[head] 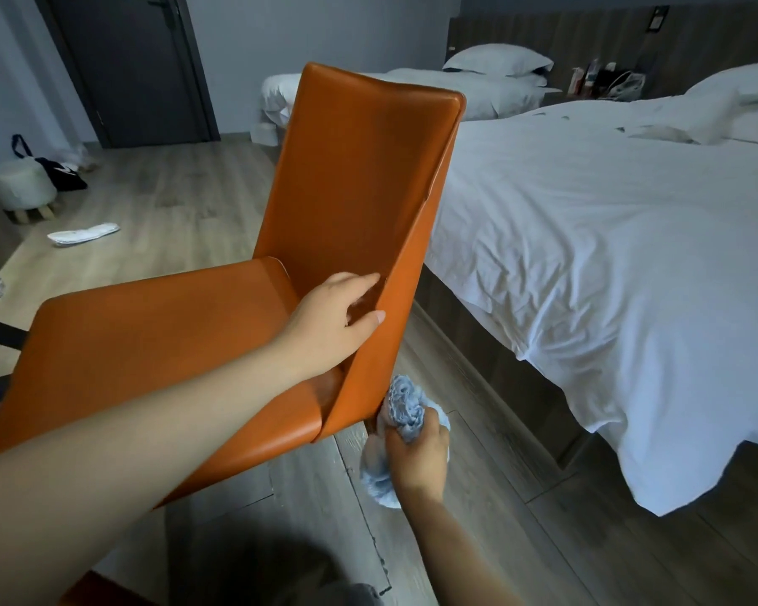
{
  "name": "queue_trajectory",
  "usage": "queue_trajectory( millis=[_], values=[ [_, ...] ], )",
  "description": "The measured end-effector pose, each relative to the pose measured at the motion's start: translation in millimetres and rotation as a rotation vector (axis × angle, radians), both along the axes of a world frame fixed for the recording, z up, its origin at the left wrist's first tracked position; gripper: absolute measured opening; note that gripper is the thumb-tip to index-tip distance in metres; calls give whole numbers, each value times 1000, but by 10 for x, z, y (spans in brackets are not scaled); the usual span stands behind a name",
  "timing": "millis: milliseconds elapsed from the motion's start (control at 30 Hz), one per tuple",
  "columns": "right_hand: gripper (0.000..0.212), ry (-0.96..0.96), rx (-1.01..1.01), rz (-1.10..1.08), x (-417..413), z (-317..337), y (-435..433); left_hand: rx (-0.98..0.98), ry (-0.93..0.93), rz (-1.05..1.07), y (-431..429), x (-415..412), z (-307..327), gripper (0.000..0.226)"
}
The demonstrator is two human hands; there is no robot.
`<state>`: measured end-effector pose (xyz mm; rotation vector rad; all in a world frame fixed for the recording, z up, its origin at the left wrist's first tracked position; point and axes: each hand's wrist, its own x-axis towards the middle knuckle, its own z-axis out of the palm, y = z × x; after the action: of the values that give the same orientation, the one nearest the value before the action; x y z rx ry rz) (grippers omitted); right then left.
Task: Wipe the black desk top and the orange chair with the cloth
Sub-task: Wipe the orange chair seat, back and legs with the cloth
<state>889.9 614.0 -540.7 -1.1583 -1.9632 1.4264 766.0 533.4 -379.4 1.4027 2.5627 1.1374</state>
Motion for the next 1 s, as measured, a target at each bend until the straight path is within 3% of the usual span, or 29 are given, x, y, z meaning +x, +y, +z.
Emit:
queue_trajectory(
  millis=[167,433,667,800,933,1000],
  values=[
    [42,-23,82,-107,102,304,191,21,-33,11,-11,-64,31,45],
    [37,-14,129,-169,22,1486,604,43,-256,59,36,-88,584,38],
    [37,48,89,-126,350,2567,719,-6,-307,62,83,155,1600,36],
    [54,43,51,-120,458,3252,762,-36,-335,97,130,223,2267,37],
    [51,37,46,-79,419,3769,842,-85,-361,115,258,244,2712,37],
    [60,58,33,-53,386,3895,934,-109,-359,127,387,219,2829,37]
  ],
)
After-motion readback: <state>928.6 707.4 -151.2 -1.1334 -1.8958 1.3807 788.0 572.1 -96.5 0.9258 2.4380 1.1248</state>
